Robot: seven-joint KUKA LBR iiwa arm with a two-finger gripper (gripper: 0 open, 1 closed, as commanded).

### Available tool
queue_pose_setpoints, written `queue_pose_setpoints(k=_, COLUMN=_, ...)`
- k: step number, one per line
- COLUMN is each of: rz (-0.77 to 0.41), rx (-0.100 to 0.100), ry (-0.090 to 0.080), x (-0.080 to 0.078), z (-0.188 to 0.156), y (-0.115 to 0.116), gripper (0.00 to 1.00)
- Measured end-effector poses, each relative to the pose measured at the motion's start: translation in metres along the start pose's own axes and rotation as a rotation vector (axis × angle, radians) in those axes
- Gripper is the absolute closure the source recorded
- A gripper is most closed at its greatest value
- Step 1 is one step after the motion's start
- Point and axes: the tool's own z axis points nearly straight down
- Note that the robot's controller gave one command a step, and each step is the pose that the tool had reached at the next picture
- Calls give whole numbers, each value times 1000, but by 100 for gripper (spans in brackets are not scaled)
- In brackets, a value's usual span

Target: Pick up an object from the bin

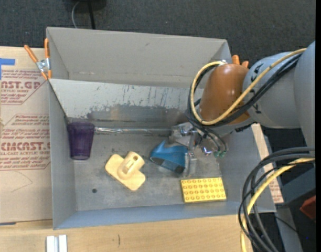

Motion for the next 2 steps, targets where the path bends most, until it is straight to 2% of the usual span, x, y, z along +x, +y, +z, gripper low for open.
queue_pose_setpoints(k=1, rz=10, rx=-1, ry=-8, x=2, z=16, y=26, gripper=100)
queue_pose_setpoints(k=2, rz=10, rx=-1, ry=-8, x=2, z=16, y=26, gripper=100)
